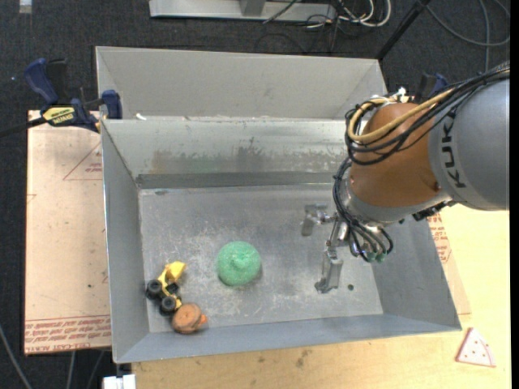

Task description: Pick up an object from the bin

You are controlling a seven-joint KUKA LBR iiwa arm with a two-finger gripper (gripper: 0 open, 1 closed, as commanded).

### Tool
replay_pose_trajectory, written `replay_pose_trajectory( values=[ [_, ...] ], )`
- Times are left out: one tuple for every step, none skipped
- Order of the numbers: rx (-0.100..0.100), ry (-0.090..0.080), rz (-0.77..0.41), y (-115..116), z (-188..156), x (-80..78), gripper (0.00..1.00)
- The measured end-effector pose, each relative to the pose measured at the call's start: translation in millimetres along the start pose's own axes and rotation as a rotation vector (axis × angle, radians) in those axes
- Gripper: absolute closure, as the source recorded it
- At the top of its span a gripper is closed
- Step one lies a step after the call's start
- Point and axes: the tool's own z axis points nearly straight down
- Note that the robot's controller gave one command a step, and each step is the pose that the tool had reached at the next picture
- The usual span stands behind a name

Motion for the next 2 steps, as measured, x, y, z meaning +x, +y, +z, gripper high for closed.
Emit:
replay_pose_trajectory(
  values=[
    [0.0, -0.008, -0.001, 0.0, -4.1, -1.9, 0.0],
    [0.0, -0.012, 0.001, 66.1, 49.2, -24.1, 0.0]
  ],
)
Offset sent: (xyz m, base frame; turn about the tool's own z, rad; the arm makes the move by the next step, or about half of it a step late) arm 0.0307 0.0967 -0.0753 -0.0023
